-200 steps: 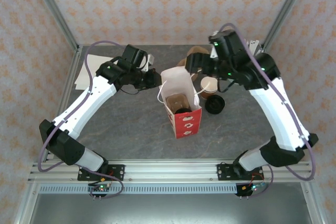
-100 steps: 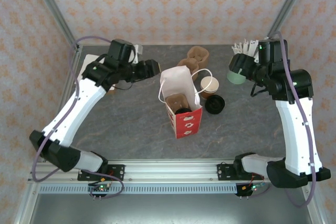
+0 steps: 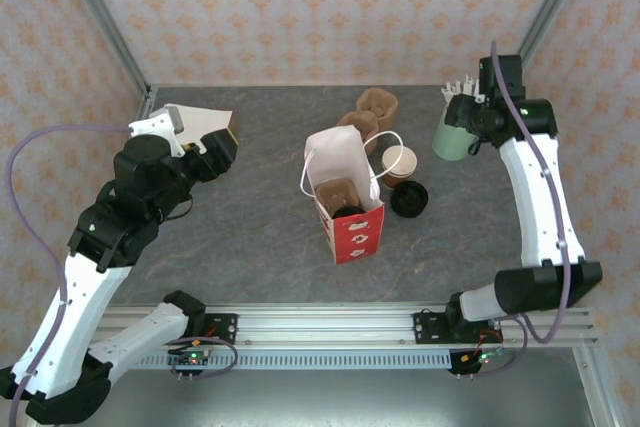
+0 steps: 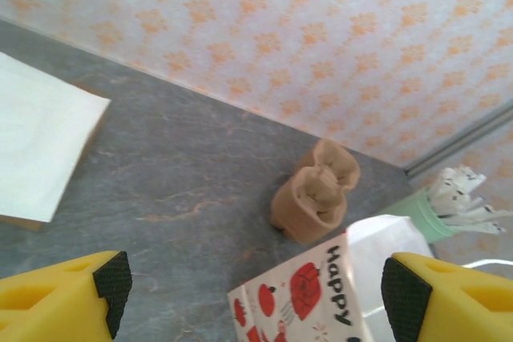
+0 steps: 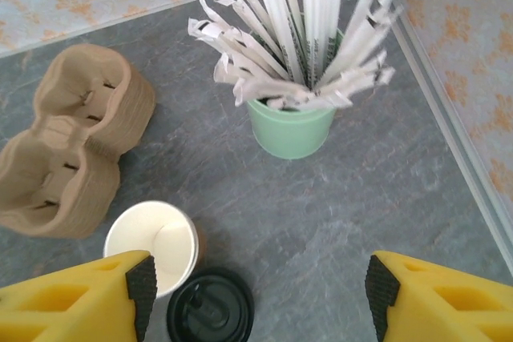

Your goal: Pack the takeout coffee

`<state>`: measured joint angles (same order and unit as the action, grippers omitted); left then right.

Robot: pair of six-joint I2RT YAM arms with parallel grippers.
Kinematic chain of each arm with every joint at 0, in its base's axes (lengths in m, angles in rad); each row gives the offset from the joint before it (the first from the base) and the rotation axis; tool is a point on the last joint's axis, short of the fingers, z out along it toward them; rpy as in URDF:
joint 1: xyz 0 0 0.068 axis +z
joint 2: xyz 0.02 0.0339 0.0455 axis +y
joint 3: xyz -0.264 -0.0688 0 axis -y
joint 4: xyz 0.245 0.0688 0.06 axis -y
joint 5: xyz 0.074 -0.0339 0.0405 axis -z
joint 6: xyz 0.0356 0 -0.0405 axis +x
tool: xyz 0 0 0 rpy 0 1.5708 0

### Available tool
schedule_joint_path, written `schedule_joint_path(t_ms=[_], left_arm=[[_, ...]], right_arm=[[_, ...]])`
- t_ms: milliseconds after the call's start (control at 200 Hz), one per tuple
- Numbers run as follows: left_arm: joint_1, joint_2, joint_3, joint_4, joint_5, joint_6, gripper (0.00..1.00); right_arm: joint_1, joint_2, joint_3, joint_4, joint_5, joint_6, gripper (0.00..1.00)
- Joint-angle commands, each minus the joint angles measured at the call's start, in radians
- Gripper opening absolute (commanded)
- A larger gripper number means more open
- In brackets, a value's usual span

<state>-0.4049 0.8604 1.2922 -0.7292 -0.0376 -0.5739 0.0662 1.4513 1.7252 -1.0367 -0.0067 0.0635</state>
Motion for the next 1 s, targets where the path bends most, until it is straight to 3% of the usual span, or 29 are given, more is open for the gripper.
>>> schedule_joint_path(t_ms=[0, 235, 711, 996], left_arm=[[0.008, -0.028, -0.025, -0.023, -0.108, 0.022, 0.85], [0.008, -0.049, -0.025, -0.047, -0.143, 0.034, 0.87], [0.008, -0.044, -0.019, -0.046, -0.156, 0.031, 0.89], [0.008, -0.041, -0.016, -0.044, -0.149, 0.031, 0.89]], right_arm=[[-0.011, 0.07, 0.042, 0.093, 0.09, -0.055, 0.7], [-0.038, 0.186, 0.084, 0.123, 0.121, -0.047, 0.62], [-0.043, 0.281, 0.159, 0.106, 0.143, -0.077, 0.18], [-0.043, 0.222, 0.17, 0.064, 0.186, -0.102, 0.12]])
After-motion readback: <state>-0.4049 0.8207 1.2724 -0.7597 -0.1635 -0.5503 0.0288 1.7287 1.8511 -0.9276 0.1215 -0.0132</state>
